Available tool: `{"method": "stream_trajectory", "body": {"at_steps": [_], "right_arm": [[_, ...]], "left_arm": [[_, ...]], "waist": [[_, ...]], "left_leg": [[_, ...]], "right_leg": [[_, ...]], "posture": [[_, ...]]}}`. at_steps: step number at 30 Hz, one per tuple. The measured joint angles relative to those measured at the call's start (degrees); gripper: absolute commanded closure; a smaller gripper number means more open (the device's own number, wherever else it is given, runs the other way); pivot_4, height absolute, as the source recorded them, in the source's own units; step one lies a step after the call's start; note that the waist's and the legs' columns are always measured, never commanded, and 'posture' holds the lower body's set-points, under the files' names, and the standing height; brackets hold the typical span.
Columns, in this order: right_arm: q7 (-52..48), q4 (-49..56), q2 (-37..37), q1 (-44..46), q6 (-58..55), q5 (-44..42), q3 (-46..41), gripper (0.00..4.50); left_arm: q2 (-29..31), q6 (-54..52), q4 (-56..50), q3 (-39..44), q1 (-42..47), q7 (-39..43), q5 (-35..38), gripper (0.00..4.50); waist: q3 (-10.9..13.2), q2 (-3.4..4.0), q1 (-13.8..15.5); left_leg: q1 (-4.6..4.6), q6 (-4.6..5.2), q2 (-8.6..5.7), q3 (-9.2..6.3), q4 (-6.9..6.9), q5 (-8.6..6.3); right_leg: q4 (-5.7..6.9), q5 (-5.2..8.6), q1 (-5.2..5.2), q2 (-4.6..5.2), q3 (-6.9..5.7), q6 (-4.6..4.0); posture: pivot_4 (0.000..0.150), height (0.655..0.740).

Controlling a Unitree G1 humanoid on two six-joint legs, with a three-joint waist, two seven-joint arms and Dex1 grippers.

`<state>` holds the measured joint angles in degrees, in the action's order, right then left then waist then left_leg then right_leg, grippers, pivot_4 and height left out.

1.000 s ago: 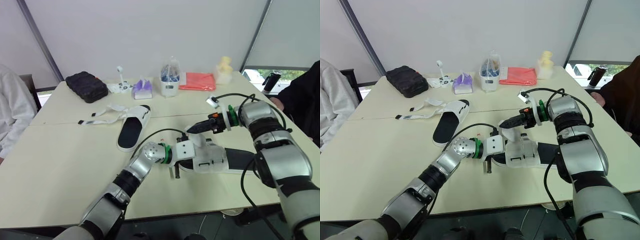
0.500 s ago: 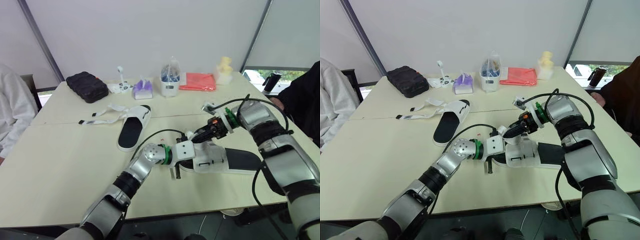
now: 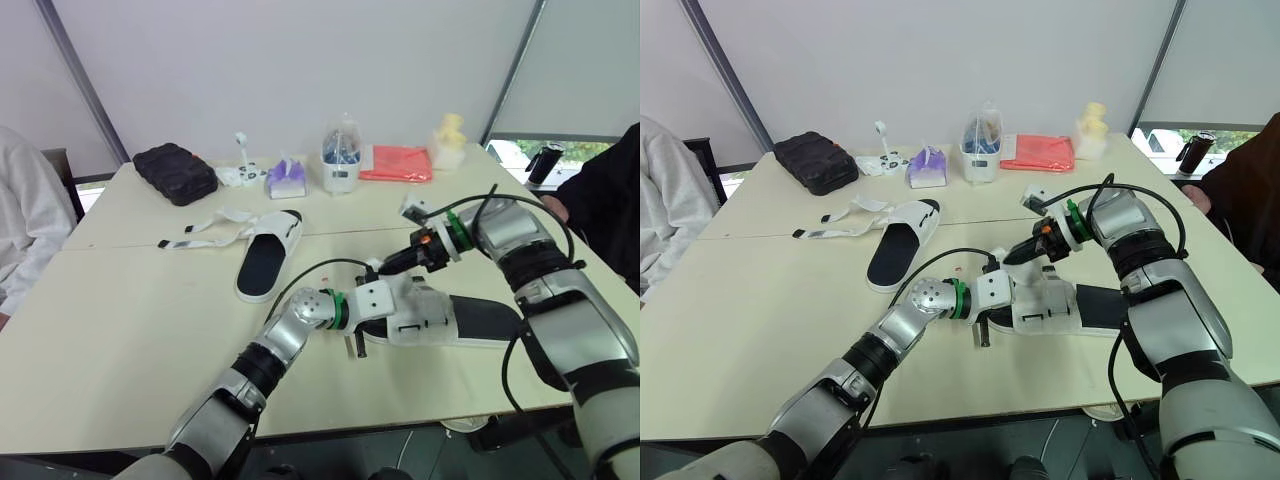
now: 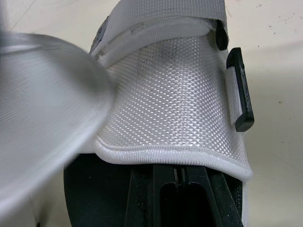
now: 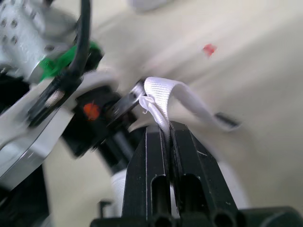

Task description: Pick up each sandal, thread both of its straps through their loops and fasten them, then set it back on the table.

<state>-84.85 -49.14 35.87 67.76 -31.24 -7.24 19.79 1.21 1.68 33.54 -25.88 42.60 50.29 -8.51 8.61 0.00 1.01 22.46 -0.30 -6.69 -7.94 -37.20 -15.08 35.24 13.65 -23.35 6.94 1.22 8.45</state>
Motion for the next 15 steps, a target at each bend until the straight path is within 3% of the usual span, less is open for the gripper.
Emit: {"method": "stream_trajectory", "body": {"at_steps": [4,15], "right_arm": [[7.62,3.79,0.65,-5.90,-2.96,-3.39,-9.35,4.41],[32.70,16.97,0.03,-17.95,-28.73,-16.55,-32.65,4.41]], "left_arm": [[0.02,-0.01,-0.15,0.02,-0.20,-0.29,0.07,4.50],[0.38,-0.11,-0.21,0.02,-0.15,-0.23,0.19,4.50]], "waist": [[0.00,-0.01,0.02],[0.00,-0.01,-0.07]], "left_leg": [[0.00,0.00,0.00,-0.01,0.01,0.00],[0.01,0.01,0.02,0.00,0.08,0.00]], "right_leg": [[0.00,0.00,0.00,0.01,0.01,-0.01],[-0.01,0.00,-0.02,0.03,0.02,-0.01]], "posture": [[0.150,0.7400],[0.150,0.7400]]}}
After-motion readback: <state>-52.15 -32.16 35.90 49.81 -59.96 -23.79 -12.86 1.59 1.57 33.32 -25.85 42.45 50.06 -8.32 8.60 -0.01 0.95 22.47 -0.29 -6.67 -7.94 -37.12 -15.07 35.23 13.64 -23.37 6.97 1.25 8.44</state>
